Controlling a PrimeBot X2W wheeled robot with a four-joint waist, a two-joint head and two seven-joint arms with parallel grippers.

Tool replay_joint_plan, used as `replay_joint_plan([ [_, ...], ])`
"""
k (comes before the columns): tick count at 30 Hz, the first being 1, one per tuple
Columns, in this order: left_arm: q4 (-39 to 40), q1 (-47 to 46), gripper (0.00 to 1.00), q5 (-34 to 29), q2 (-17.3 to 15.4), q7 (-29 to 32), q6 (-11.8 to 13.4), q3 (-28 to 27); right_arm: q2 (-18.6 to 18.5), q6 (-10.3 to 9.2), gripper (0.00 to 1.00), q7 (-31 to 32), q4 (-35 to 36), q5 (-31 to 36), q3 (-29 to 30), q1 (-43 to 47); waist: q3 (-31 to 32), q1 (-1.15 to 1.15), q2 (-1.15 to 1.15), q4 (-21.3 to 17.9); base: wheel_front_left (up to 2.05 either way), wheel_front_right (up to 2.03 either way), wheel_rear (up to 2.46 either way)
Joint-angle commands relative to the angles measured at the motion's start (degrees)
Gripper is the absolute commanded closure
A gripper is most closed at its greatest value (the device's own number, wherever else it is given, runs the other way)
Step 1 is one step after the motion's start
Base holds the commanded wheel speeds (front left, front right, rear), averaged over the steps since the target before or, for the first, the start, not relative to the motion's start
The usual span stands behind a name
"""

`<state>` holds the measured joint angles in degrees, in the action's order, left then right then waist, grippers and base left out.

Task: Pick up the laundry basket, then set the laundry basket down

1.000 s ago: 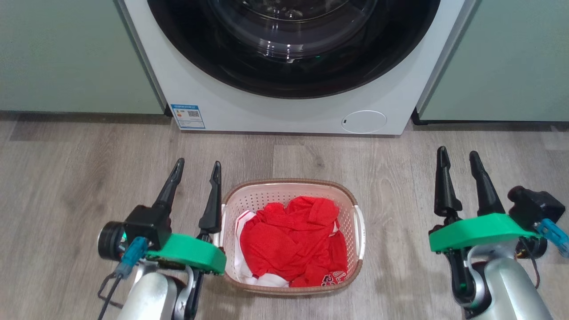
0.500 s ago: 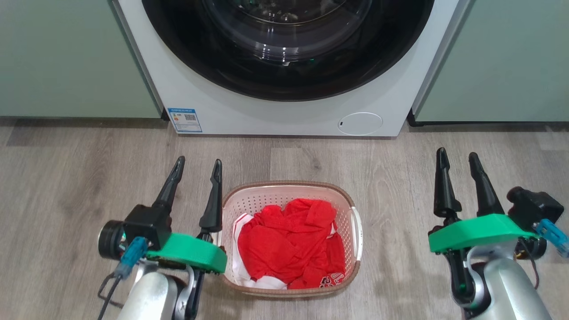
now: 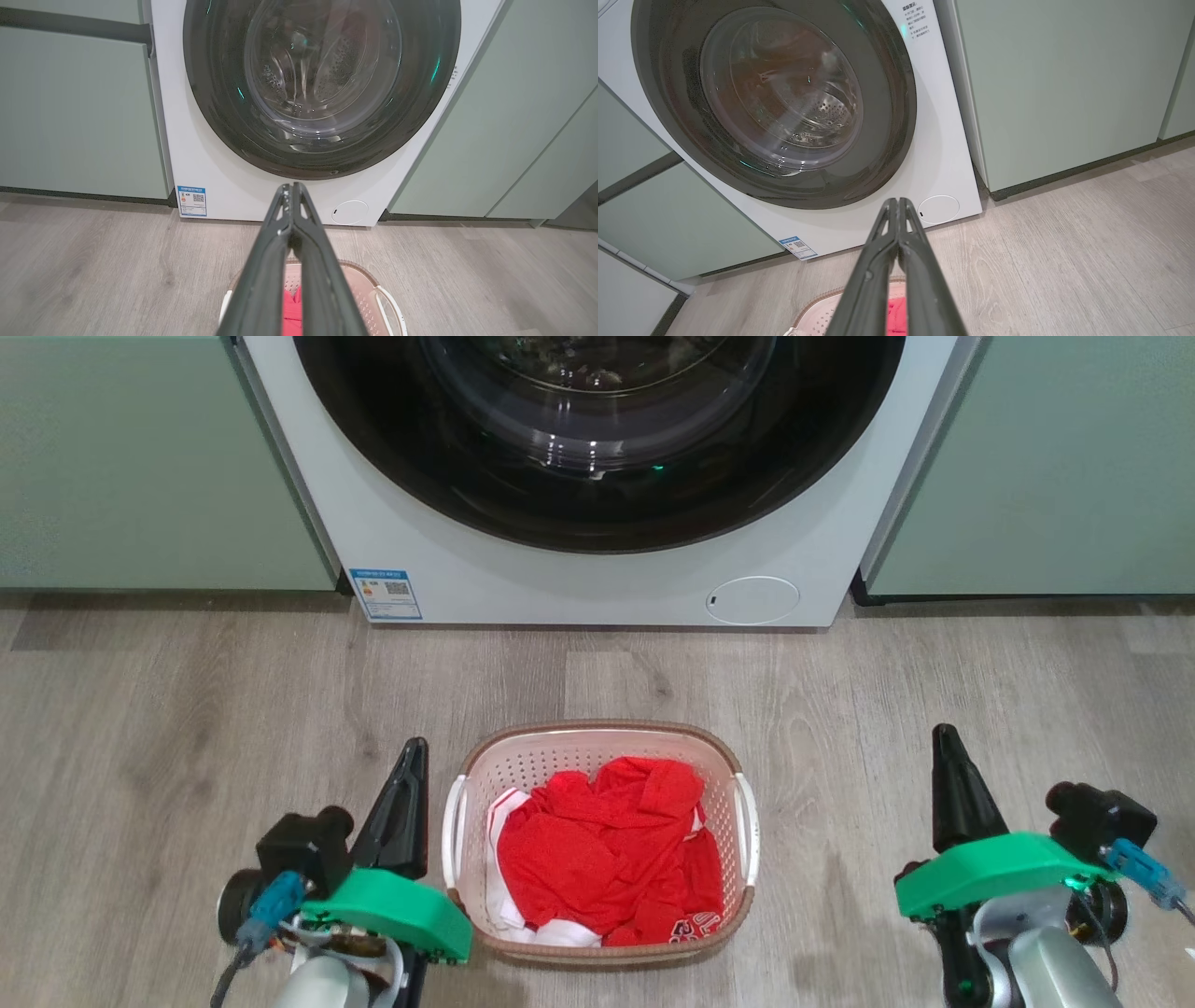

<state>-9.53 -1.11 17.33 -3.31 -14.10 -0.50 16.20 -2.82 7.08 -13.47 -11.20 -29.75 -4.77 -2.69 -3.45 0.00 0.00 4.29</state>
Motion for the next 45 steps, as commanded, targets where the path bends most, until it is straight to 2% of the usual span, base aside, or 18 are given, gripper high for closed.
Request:
replay_joint_plan([
  [1,1.8,-2.5,1.0,2.2,-0.2,0.5,-0.3,-0.9,-0.3,0.03,1.0,0.4,1.8,-1.8,0.5,-2.3,0.1,0.0,0.0,-0.1,0.0,0.0,0.0],
  [45,-0.7,-3.5,1.0,30.7,-1.3,6.4,-2.9,-7.1,-1.2,0.17,1.0,6.6,0.1,-25.4,3.2,-2.6,1.3,0.0,0.0,-1.6,0.0,0.0,0.0],
])
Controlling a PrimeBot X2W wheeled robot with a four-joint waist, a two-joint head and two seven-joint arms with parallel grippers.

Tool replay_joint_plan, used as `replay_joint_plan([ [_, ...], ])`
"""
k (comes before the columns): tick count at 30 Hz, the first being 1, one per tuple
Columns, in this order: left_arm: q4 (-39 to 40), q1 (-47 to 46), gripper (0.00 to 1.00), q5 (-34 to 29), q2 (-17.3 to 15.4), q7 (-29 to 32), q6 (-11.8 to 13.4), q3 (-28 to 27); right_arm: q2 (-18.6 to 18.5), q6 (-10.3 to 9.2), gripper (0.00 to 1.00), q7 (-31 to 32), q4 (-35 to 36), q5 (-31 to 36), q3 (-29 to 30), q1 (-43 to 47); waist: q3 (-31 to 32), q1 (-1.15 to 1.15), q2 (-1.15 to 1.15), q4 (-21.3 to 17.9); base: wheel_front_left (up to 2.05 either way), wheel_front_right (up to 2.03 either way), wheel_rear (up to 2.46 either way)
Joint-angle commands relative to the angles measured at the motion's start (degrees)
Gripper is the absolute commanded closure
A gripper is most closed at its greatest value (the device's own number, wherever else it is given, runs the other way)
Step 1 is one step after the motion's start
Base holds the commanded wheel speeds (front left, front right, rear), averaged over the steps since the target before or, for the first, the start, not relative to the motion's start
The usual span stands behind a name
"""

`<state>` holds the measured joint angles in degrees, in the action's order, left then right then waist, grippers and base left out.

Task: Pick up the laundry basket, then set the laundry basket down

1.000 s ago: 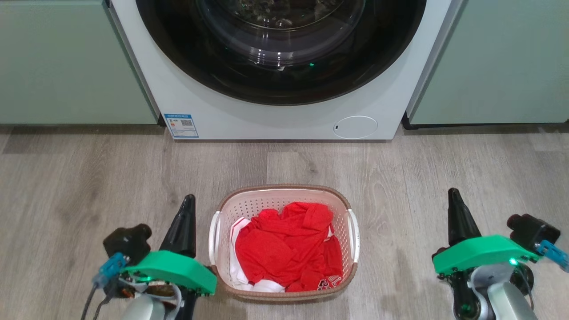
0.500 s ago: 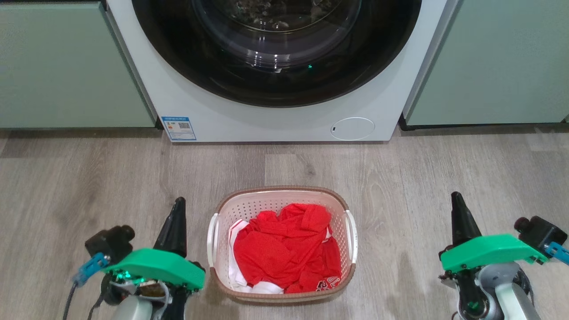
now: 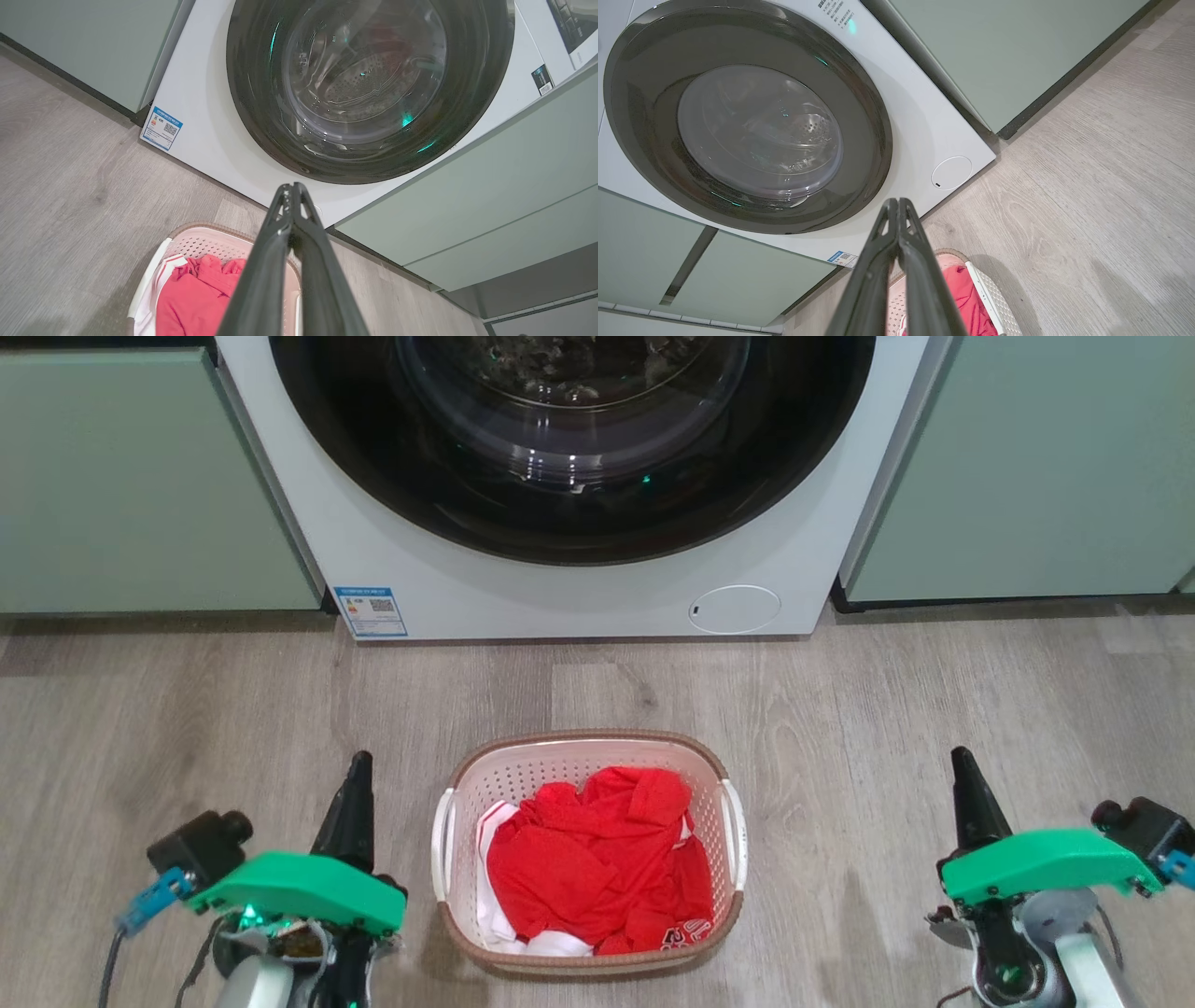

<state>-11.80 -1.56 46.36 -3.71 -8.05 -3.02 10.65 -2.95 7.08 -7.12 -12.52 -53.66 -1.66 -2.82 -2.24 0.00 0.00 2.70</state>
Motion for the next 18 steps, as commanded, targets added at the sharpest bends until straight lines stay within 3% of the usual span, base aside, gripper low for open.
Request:
replay_joint_plan([
  [1,1.5,-3.1,1.0,2.3,-0.9,0.5,-0.4,-1.7,-1.0,0.17,1.0,0.4,1.4,-2.0,0.2,-2.5,0.1,0.0,0.0,-0.1,0.0,0.0,0.0],
  [18,0.7,-3.3,1.0,12.6,-1.1,3.1,-1.3,-4.4,-1.1,0.23,1.0,3.0,0.8,-10.5,1.5,-2.7,0.5,0.0,0.0,-0.7,0.0,0.0,0.0],
])
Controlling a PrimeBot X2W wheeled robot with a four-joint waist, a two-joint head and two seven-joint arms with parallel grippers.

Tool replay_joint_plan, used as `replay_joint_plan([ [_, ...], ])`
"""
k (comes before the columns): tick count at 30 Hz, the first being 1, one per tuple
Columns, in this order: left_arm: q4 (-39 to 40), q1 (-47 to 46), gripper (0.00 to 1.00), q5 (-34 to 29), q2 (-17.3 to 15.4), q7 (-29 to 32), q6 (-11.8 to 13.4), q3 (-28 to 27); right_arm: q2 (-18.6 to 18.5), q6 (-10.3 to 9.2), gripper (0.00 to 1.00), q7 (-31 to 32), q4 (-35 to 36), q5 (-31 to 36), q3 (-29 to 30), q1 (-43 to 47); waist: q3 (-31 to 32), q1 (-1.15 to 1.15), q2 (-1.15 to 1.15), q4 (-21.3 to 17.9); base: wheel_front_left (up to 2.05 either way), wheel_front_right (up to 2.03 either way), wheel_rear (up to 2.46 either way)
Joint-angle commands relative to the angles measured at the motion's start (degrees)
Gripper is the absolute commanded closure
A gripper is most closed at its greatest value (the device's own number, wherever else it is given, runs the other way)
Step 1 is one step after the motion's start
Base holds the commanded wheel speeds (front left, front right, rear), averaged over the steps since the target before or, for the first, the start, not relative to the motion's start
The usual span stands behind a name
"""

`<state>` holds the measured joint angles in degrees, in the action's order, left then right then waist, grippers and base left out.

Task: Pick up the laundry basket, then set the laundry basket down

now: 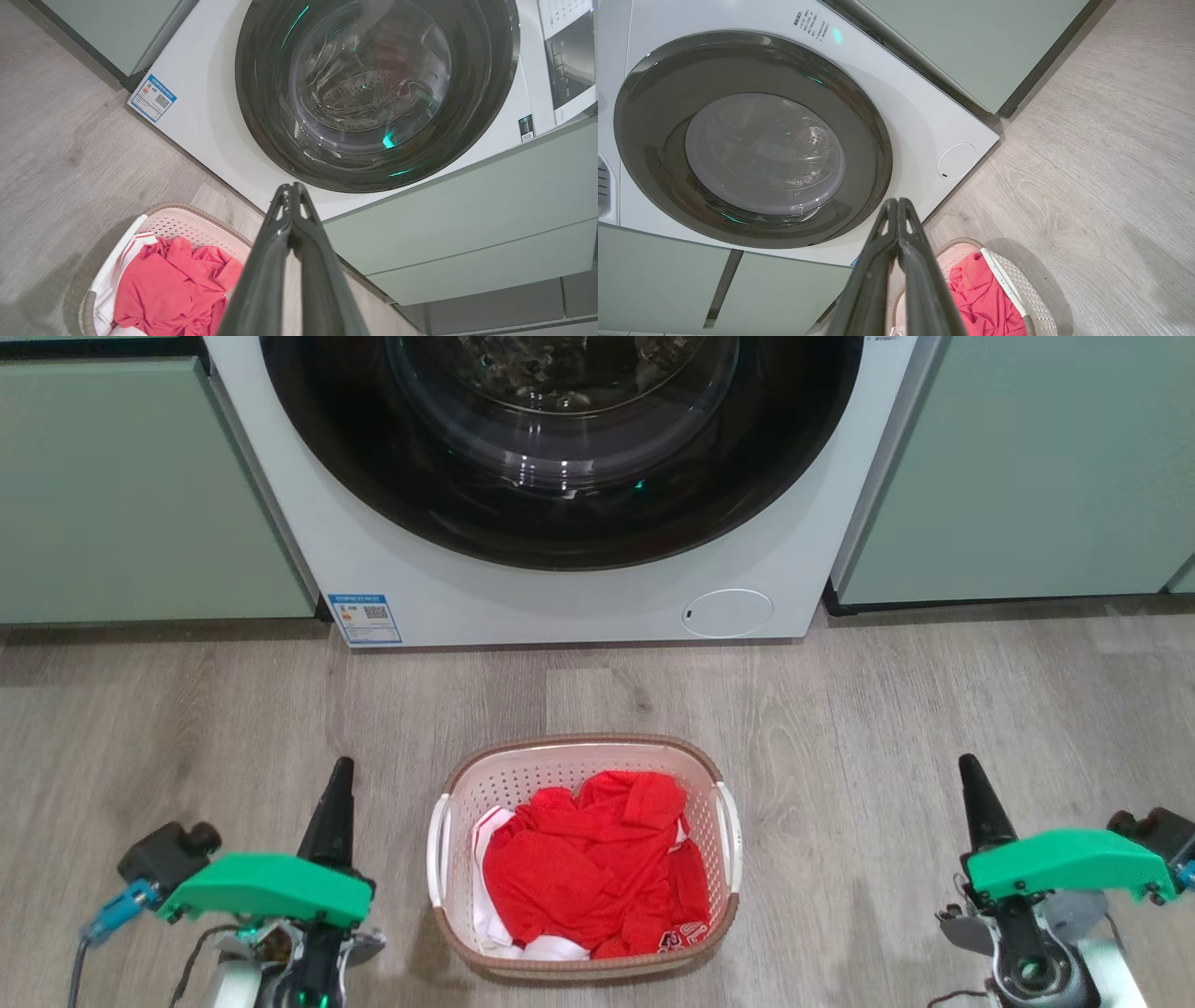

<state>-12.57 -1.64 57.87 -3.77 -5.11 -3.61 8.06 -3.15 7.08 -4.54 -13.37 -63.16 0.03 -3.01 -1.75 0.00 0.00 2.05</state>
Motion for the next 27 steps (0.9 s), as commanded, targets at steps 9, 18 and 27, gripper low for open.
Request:
replay_joint_plan([
  [9,1.1,-3.4,1.0,6.8,-1.0,1.6,-1.2,-3.4,-1.0,0.25,1.0,1.9,1.3,-5.8,0.5,-2.6,0.3,0.0,0.0,-0.3,0.0,0.0,0.0],
  [18,0.6,-3.6,1.0,13.1,-1.0,3.3,-1.8,-5.2,-1.0,0.29,1.0,3.5,0.9,-11.0,1.4,-2.7,0.5,0.0,0.0,-0.7,0.0,0.0,0.0],
  [27,0.1,-3.8,1.0,18.8,-1.0,4.8,-2.3,-6.9,-1.0,0.32,1.0,5.0,0.5,-15.7,2.3,-2.7,0.8,0.0,0.0,-1.0,0.0,0.0,0.0],
])
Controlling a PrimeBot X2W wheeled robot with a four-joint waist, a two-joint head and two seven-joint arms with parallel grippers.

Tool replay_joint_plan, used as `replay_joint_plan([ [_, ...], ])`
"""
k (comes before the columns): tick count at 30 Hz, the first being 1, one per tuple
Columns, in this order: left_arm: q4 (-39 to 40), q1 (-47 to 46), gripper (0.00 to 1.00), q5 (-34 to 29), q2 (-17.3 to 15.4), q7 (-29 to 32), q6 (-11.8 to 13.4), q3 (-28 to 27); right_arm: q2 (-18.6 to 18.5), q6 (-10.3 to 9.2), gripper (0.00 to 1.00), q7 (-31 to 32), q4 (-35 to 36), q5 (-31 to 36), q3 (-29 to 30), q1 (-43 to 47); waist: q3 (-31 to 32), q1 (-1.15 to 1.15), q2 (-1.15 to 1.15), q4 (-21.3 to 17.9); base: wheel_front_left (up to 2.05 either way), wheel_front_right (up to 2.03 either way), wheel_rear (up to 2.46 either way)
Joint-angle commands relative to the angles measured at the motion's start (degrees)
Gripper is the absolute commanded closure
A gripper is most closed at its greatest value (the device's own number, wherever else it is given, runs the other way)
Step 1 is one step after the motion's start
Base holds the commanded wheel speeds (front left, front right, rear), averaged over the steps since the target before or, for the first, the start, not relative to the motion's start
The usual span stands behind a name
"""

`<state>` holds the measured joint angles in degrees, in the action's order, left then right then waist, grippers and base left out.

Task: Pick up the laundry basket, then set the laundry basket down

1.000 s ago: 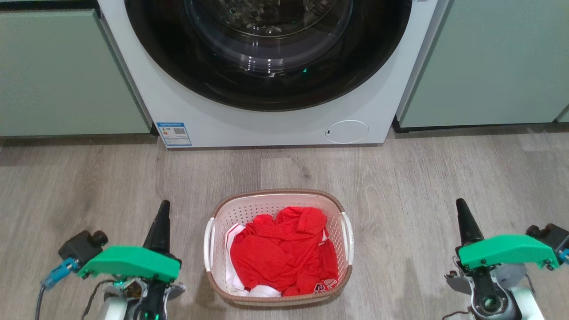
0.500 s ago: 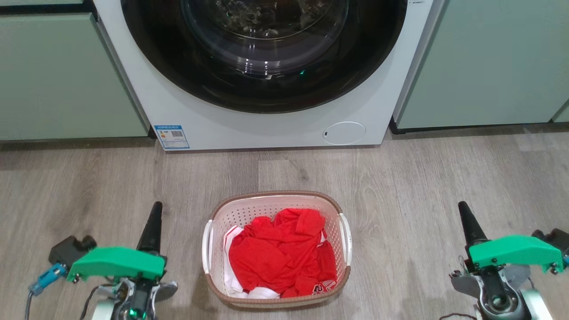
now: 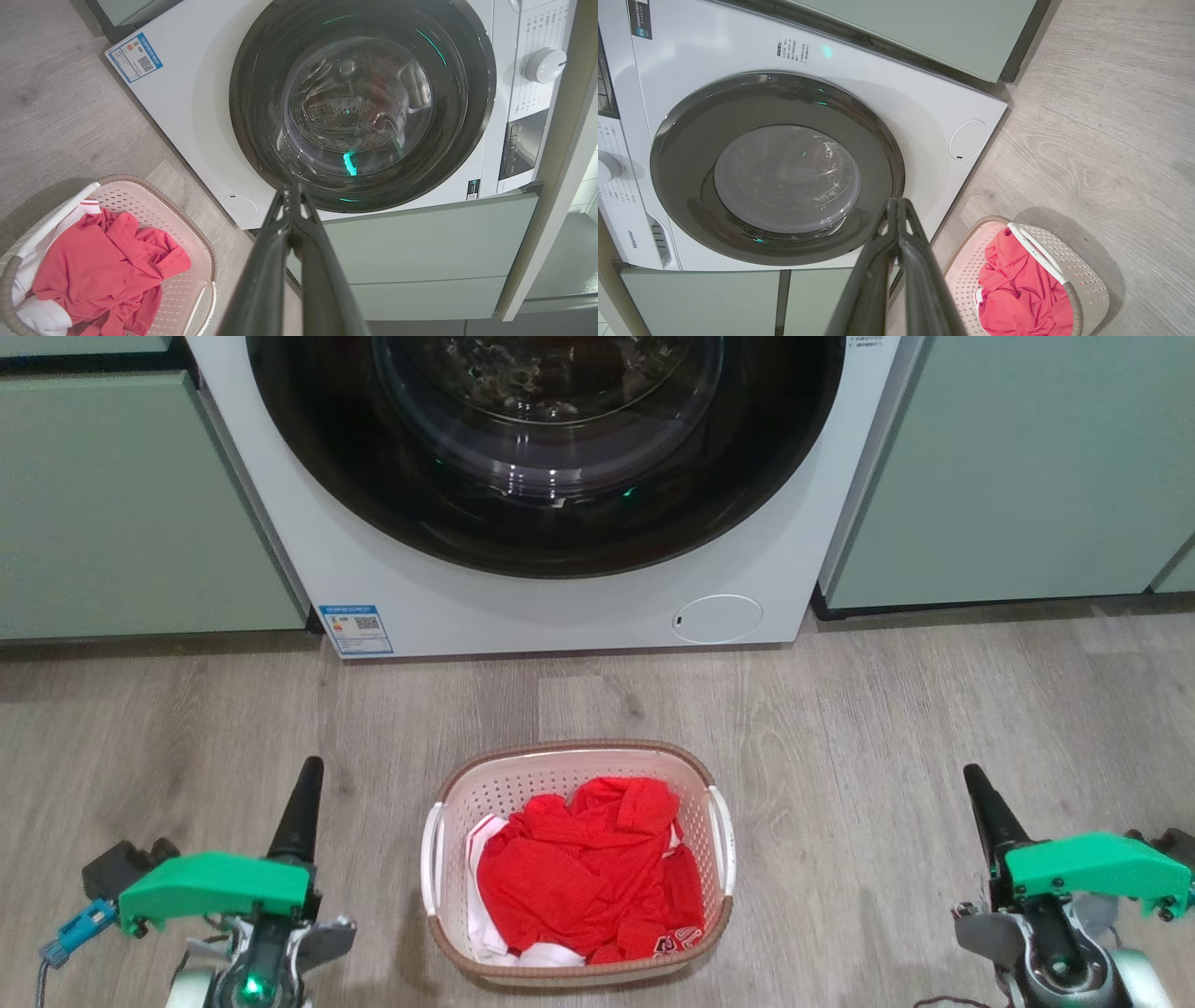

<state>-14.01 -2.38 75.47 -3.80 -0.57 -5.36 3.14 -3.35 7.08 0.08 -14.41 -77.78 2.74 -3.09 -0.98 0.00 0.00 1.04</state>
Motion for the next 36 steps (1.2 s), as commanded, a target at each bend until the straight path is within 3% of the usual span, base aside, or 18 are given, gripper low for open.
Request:
replay_joint_plan([
  [1,1.5,-3.1,1.0,1.2,-1.0,0.3,-0.6,-1.9,-0.8,0.32,1.0,0.4,1.6,-1.1,-0.5,-2.7,0.0,0.0,0.0,0.0,0.0,0.0,0.0],
  [29,0.1,-3.6,1.0,18.7,-0.8,5.1,-2.1,-7.2,-0.7,0.41,1.0,5.1,0.5,-15.7,2.2,-2.9,0.8,0.0,0.0,-1.0,0.0,0.0,0.0],
  [36,0.1,-3.6,1.0,18.5,-0.7,5.3,-2.1,-7.4,-0.6,0.41,1.0,5.2,0.5,-15.6,2.3,-3.0,0.8,0.0,0.0,-1.0,0.0,0.0,0.0],
])
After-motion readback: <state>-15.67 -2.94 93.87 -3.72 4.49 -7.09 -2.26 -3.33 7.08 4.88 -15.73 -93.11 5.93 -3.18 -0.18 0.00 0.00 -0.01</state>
